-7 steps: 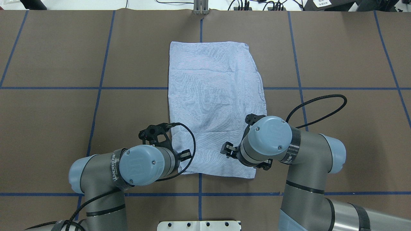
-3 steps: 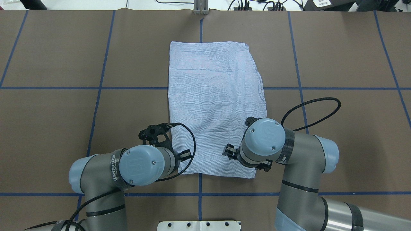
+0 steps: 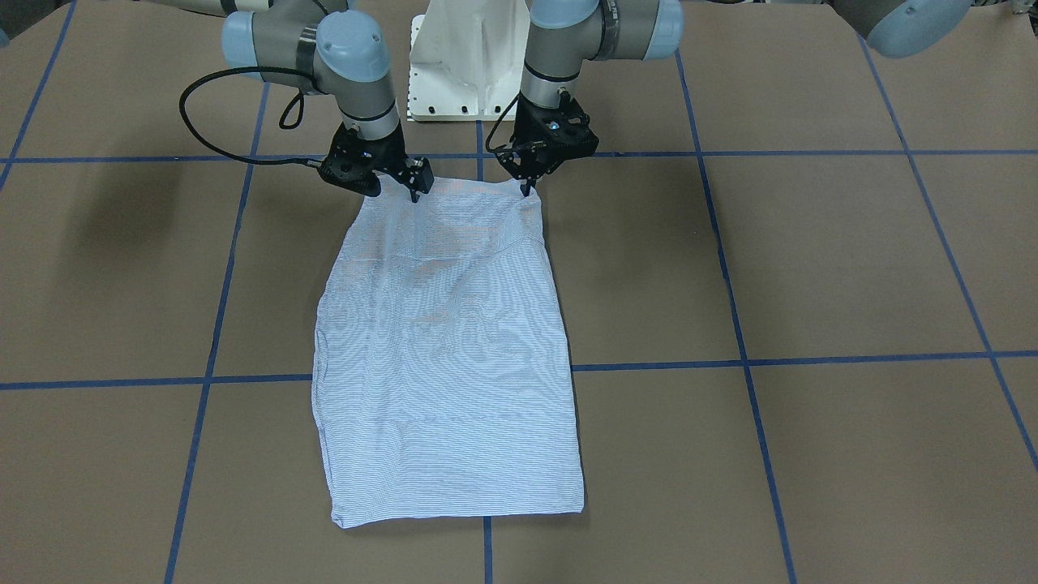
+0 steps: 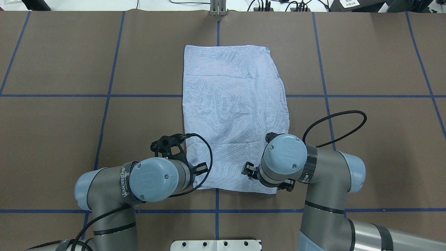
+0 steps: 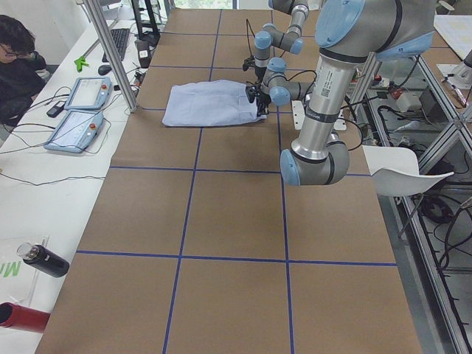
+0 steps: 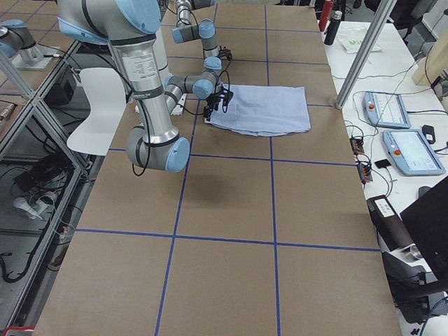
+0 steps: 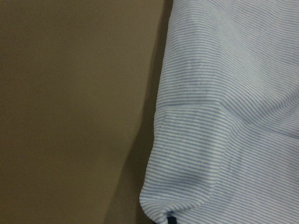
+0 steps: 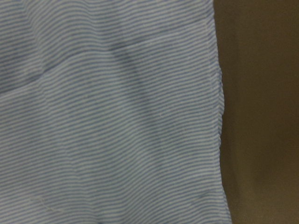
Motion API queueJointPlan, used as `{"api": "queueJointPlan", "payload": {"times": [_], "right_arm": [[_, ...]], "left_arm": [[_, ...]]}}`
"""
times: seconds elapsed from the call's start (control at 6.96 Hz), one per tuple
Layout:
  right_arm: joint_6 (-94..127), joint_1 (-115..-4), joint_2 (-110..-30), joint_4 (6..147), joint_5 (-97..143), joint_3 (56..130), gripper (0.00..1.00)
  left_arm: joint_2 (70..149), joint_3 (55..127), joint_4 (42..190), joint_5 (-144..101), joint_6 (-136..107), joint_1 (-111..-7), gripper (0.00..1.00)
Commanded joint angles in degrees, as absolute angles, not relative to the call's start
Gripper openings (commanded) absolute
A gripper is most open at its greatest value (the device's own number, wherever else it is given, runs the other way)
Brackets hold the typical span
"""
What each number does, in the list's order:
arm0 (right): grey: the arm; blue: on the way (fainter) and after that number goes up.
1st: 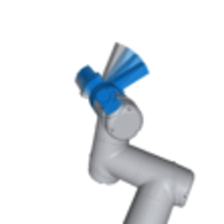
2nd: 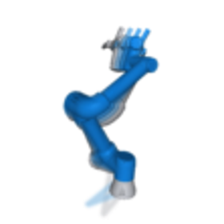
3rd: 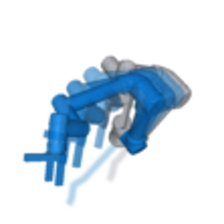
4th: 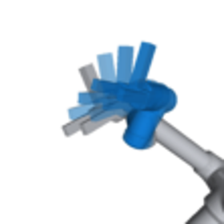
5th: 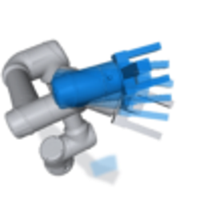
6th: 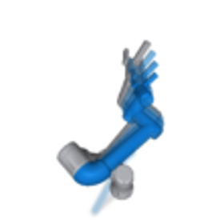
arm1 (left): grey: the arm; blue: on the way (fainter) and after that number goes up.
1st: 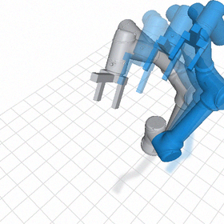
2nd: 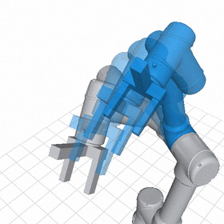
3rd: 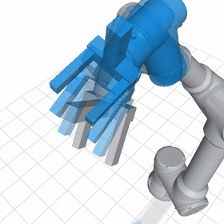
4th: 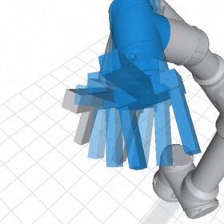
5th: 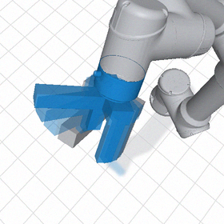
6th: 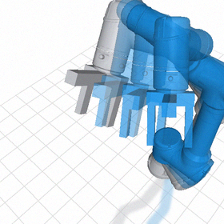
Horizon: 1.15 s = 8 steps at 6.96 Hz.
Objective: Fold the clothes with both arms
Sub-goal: 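Grasp the two near corners of the shirt with both grippers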
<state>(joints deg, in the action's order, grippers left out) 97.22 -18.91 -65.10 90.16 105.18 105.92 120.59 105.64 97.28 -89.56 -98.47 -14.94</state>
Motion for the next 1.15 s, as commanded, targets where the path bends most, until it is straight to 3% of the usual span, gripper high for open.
{"api": "queueJointPlan", "payload": {"times": [0.0, 0.86, 1.01], "right_arm": [[97.38, -17.75, -65.30, 90.09, 105.12, 105.73, 1.00], [97.91, -17.40, -65.13, 89.82, 105.12, 104.59, 1.00], [97.91, -17.49, -65.13, 89.82, 105.12, 104.59, 0.90]], "left_arm": [[120.59, 105.64, 97.29, -89.56, -98.44, -14.94, 0.00], [120.59, 105.64, 97.29, -89.47, -98.44, -14.94, 0.00], [120.59, 105.64, 97.21, -89.47, -98.44, -15.03, 0.00]]}}
